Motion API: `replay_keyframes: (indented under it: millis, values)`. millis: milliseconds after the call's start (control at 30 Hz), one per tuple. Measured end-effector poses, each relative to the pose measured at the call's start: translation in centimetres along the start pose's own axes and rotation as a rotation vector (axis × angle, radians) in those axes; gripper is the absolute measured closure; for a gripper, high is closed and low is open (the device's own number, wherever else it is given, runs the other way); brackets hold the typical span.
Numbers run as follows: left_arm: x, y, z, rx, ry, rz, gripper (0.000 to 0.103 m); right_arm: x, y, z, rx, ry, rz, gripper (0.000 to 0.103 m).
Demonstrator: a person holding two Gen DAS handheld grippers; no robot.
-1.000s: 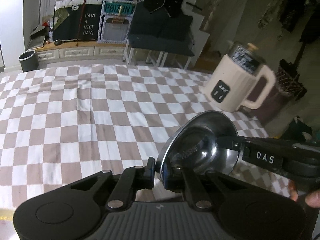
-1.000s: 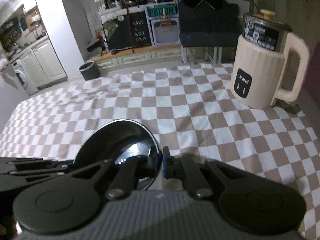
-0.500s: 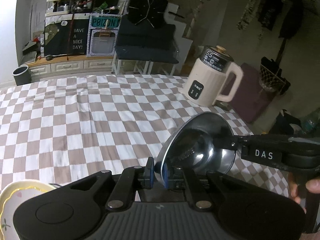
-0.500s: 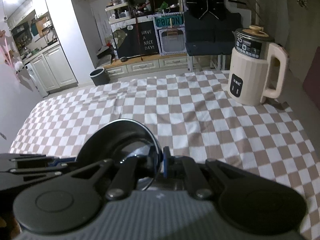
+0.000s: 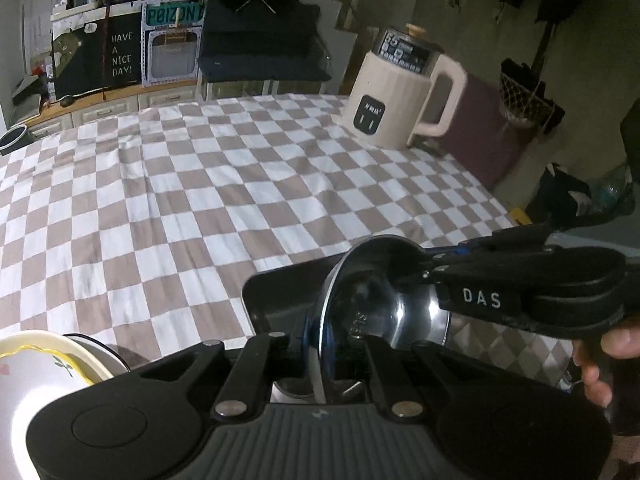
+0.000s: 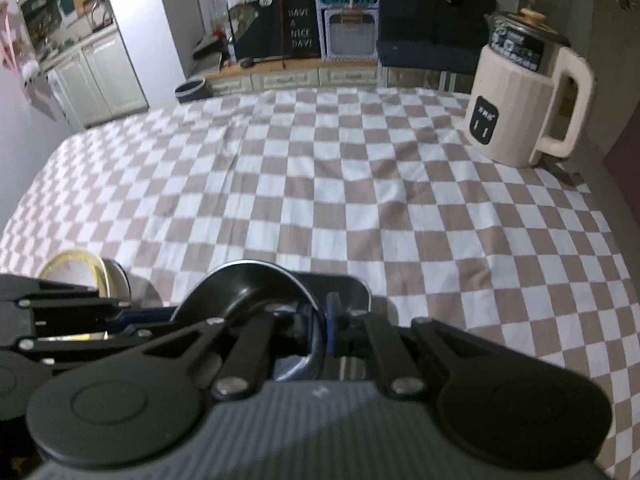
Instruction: Organize plates and bowls
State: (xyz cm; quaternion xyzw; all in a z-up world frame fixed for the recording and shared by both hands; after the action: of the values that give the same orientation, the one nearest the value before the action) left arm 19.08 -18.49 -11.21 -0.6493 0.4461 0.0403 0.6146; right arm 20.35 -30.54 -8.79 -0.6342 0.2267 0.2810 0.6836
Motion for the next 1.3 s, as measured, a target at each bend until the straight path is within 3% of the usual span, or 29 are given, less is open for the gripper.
replay_keyframes:
  millis: [667, 867, 1300]
  values:
    - [2.9, 0.4, 1.0, 0.023, -0.007, 0.036, 0.094, 2.9, 0.9, -0.7, 0.047, 0.078, 0.059, 0.097]
    - [3.6, 0.9, 1.5, 0.033, -0.019, 0.082, 0.094, 4.0, 1.4, 0.1, 0.005, 0.076, 0.086, 0.097]
    - [3.8, 1.0, 2.0, 0.020, -0.015, 0.097, 0.094, 6.1, 1.4, 0.6, -0.046, 0.119, 0.097, 0.096]
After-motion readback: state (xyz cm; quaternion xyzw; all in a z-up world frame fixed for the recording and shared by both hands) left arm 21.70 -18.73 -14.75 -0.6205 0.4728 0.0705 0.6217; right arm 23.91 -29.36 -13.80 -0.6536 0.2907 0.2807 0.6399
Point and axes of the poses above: each gripper's, at about its wrist camera, not at the fingertips, and x roughly the way its jaws point, z to its left, y to its underside, the point moved 1 cm from there along x, roughly the way its jaws point, and after that the axes turned 14 degrees about -z, right-handed, at the moved point
